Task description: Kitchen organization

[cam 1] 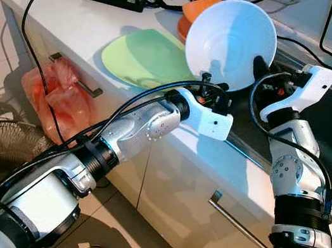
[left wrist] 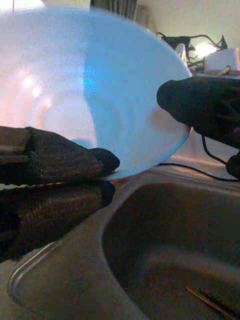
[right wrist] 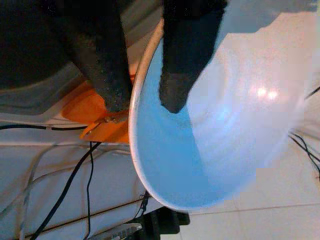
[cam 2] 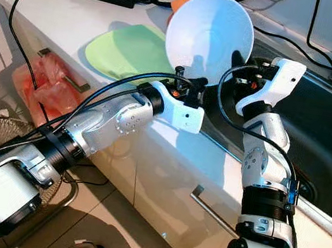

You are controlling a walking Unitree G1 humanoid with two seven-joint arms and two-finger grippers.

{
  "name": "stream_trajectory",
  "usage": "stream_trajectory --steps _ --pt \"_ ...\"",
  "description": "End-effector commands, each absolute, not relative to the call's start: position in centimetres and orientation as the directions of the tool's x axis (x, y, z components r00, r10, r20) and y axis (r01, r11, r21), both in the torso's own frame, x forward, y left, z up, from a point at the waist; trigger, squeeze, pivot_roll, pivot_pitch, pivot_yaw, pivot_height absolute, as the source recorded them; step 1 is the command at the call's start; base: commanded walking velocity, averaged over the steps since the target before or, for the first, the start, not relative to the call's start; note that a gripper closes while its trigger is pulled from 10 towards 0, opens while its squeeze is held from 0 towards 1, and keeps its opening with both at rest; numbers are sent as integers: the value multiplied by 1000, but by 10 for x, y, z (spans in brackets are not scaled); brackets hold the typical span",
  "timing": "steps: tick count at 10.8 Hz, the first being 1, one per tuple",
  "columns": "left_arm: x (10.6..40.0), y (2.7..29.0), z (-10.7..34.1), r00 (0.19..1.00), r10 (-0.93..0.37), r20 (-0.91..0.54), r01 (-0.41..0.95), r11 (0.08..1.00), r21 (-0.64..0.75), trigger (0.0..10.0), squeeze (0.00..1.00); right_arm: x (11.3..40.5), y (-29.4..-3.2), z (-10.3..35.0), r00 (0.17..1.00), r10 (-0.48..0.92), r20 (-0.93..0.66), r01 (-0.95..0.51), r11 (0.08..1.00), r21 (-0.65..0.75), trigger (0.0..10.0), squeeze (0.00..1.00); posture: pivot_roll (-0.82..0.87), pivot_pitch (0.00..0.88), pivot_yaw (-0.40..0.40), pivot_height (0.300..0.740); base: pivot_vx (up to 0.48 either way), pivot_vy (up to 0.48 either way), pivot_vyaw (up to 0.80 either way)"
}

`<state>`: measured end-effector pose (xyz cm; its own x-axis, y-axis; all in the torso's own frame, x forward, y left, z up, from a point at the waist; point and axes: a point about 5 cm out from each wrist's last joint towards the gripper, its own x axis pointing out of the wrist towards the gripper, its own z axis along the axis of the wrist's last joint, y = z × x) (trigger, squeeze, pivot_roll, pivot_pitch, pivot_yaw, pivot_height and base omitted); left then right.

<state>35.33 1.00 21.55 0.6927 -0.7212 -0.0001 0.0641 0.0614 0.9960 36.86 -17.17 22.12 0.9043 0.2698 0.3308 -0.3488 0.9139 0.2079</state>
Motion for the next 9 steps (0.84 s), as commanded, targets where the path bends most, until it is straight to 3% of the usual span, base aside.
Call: stream_trajectory --steps 1,3,4,9 --pt "345 -3 230 642 -764 66 -3 85 996 10000 0 370 -169 213 916 288 280 -349 915 201 0 0 66 106 -29 740 0 0 0" --pt "344 -3 229 641 -764 72 -14 82 997 10000 0 370 -169 212 917 285 279 -346 915 205 0 0 66 101 -29 740 0 0 0" --pt "344 -3 228 641 -764 75 -13 87 996 10000 1000 370 -169 212 917 284 280 -347 914 209 0 0 66 98 -29 740 0 0 0" --pt "342 -4 230 629 -770 105 -35 107 994 10000 1000 372 -173 208 936 238 260 -301 923 240 0 0 67 106 -30 740 0 0 0"
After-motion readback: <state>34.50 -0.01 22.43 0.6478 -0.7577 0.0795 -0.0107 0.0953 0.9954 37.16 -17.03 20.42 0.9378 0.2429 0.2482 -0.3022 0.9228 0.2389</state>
